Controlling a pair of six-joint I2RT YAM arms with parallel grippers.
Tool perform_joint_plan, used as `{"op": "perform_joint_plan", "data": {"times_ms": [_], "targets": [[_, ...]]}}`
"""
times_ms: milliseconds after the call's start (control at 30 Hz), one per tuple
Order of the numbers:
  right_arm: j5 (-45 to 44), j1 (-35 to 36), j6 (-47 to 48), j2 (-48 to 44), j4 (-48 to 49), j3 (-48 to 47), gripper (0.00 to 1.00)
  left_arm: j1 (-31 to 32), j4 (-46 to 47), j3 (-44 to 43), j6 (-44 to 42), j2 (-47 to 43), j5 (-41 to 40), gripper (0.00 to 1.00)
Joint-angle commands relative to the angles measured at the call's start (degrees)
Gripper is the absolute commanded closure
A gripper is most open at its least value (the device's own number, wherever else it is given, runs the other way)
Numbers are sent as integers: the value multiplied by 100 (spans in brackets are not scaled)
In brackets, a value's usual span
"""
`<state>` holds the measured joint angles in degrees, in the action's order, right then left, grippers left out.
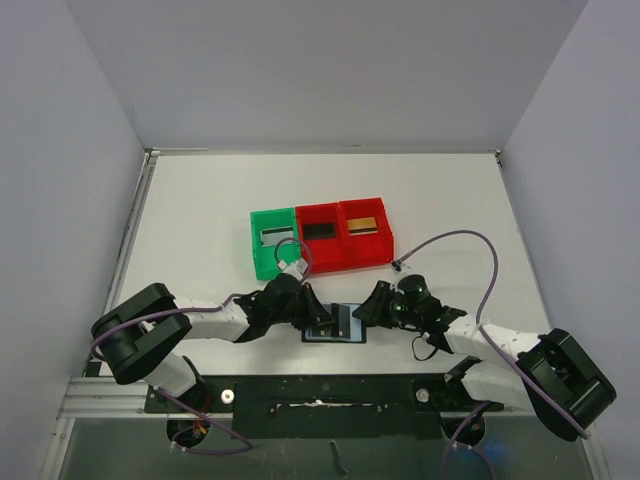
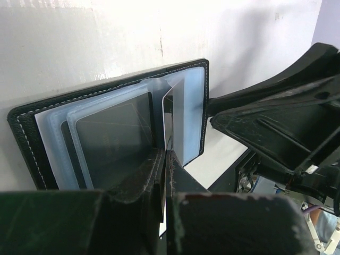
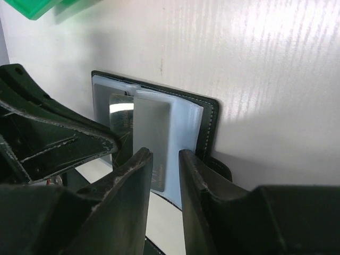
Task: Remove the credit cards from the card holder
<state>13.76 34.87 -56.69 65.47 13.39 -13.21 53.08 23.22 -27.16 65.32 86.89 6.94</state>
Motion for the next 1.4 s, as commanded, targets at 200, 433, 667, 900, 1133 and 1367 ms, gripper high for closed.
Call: {"op": "perform_joint_plan", "data": {"times_ms": [200,433,667,900,1133,1367], "targets": [[529,11,444,248,387,-400,68,-35,-25,-303,-169,-163,24,100],[214,54,74,1098,538,-171,74,-43,-62,-326,-195,-167,36,100],[123,55,-154,1117,826,232,74,-52,399,-291,-142,-36,344,83],[83,55,-128,1114,730,227,75,-52,783,-249,13,142,495,89],[-90,39,-46,962,332,85,75,-59,-139,-234,-160,-346,-93,100],[-49,26,146,925,36,-207,75,-94,-485,-237,-319,-625,-212,100]]}}
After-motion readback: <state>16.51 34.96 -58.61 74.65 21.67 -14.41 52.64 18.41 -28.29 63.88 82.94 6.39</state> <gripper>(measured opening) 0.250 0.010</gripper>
